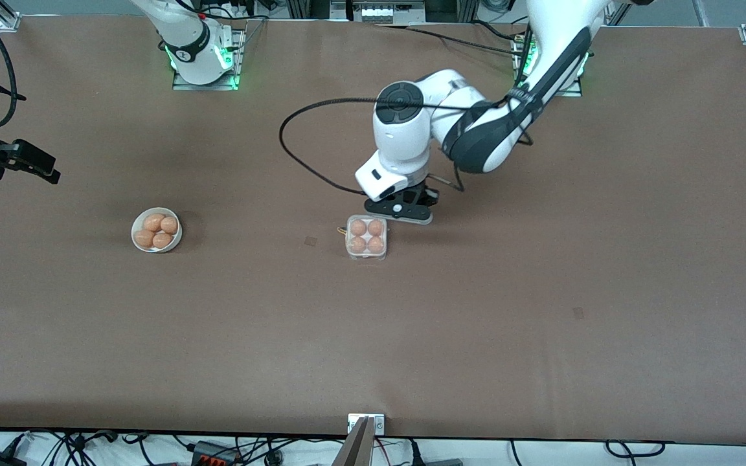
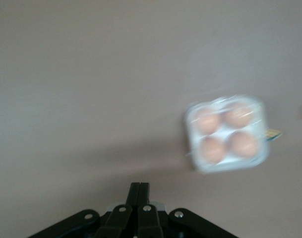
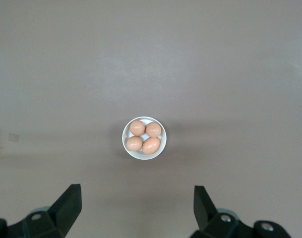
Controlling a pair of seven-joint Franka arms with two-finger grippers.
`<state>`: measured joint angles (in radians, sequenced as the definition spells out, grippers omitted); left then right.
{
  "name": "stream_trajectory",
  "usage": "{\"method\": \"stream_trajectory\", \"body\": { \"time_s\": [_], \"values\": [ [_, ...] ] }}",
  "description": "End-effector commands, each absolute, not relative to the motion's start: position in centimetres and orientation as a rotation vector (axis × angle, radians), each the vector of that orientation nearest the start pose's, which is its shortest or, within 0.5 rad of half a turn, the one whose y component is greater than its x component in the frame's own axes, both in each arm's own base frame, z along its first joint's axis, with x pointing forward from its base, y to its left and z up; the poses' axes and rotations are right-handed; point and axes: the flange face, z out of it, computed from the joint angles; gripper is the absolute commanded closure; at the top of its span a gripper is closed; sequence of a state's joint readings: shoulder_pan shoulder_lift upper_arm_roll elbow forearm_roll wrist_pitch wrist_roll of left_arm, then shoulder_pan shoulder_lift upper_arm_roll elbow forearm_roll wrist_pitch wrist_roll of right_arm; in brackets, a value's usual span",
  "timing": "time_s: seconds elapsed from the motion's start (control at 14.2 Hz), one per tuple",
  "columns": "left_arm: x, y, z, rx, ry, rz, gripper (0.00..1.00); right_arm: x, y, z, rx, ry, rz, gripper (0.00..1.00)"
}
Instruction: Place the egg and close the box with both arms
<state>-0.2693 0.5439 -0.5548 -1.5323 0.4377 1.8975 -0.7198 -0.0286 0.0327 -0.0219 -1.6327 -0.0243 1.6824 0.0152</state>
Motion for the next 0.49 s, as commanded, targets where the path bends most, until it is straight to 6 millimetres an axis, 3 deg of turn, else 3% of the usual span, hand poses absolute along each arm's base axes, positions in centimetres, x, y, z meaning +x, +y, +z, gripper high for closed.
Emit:
{"method": "stream_trajectory", "body": {
  "time_s": [0.0, 0.07, 0.14, 0.21, 0.28, 0.35, 0.42],
  "values": [
    [54.2, -39.4, 39.7, -2.891, 0.501, 0.073, 0.99, 56.9, -3.1, 59.2, -3.177, 0.075, -0.03, 0.0],
    [54.7, -38.3, 40.1, -2.856, 0.568, 0.126, 0.98, 56.9, -3.1, 59.2, -3.176, 0.078, -0.033, 0.0],
    [56.0, -36.2, 40.6, -2.845, 0.571, 0.161, 0.89, 56.9, -3.0, 59.3, -3.175, 0.075, -0.038, 0.0],
    [56.9, -34.6, 40.9, -2.844, 0.556, 0.185, 0.66, 56.9, -3.0, 59.3, -3.173, 0.078, -0.043, 0.0],
    [57.9, -32.9, 41.3, -2.851, 0.517, 0.189, 0.34, 56.9, -3.0, 59.3, -3.173, 0.078, -0.043, 0.0],
    [58.9, -31.0, 41.6, -2.865, 0.469, 0.198, 0.1, 56.9, -3.0, 59.4, -3.173, 0.078, -0.045, 0.0],
    [59.6, -29.8, 42.2, -2.872, 0.436, 0.208, 0.0, 56.9, -3.0, 59.4, -3.175, 0.075, -0.045, 0.0]
  ]
}}
